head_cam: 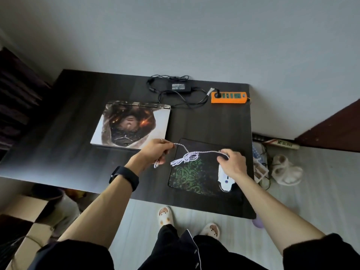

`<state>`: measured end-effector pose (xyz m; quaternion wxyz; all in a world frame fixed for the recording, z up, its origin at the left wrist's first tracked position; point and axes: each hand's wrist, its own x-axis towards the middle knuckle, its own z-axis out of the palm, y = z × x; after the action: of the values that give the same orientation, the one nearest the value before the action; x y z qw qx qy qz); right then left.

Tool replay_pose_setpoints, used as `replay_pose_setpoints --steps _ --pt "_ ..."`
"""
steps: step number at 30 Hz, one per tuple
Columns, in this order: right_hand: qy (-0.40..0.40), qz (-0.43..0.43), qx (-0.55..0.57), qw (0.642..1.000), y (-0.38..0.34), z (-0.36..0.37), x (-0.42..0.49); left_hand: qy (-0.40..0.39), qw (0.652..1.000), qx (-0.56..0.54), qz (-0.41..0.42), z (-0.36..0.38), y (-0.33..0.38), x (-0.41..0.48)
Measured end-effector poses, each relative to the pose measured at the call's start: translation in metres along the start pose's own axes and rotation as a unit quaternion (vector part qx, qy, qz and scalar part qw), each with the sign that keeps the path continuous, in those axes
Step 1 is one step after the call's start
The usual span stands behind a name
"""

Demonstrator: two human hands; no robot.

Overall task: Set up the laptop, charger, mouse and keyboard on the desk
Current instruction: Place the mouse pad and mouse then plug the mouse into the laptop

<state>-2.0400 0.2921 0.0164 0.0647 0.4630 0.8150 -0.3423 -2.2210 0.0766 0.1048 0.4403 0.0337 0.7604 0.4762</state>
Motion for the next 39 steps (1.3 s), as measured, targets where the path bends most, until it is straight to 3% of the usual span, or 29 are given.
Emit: replay_pose_setpoints --steps 2,6,11,16,19,20,21,22,23,25,27,30,33,36,39 --pt "-0.034 0.059 -0.099 0.993 0.017 0.016 -0.004 -0.004 1.0 0.01 0.007 0.0 0.007 0.005" --pt "-0.061 0.132 -0.081 0.986 0.032 0.039 -0.017 -0.011 1.0 0.023 0.014 0.0 0.016 0.017" --pt "0.0 0.113 -0.142 0.984 0.035 0.061 -0.021 -0.025 1.0 0.003 -0.018 -0.005 0.012 0.029" --pt "0.071 0.117 -0.087 0.987 0.029 0.066 -0.015 -0.032 0.999 0.017 -0.02 -0.015 0.014 0.04" --pt "0.042 0.172 0.104 0.979 0.021 0.074 -0.015 -0.032 0.999 0.013 -0.007 -0.02 0.017 0.049" --pt "0.019 0.21 0.223 0.952 0.016 0.077 -0.018 -0.032 0.999 0.009 -0.003 -0.02 0.02 0.052" --pt "-0.009 0.258 0.345 0.902 0.012 0.08 -0.02 -0.034 0.999 0.005 0.0 -0.02 0.024 0.054" --pt "-0.037 0.298 0.42 0.856 0.01 0.083 -0.024 -0.036 0.999 0.003 0.003 -0.019 0.029 0.056" --pt "-0.062 0.326 0.435 0.837 0.009 0.086 -0.028 -0.041 0.999 0.002 0.005 -0.018 0.033 0.057" --pt "-0.087 0.341 0.346 0.87 0.011 0.092 -0.038 -0.055 0.998 0.004 0.011 -0.013 0.039 0.06" --pt "-0.042 0.342 0.25 0.905 0.017 0.095 -0.044 -0.076 0.997 0.017 0.019 -0.006 0.041 0.062" --pt "0.018 0.363 0.214 0.907 0.015 0.09 -0.049 -0.107 0.993 0.041 0.026 0.003 0.039 0.061" --pt "0.011 0.324 0.238 0.916 -0.005 0.081 -0.05 -0.144 0.987 0.074 0.016 0.013 0.034 0.058" --pt "-0.086 0.292 0.463 0.833 -0.049 0.064 -0.05 -0.195 0.974 0.117 0.0 0.021 0.033 0.051" --pt "-0.148 0.232 0.563 0.779 -0.088 0.053 -0.047 -0.242 0.95 0.199 0.011 0.021 0.031 0.043"
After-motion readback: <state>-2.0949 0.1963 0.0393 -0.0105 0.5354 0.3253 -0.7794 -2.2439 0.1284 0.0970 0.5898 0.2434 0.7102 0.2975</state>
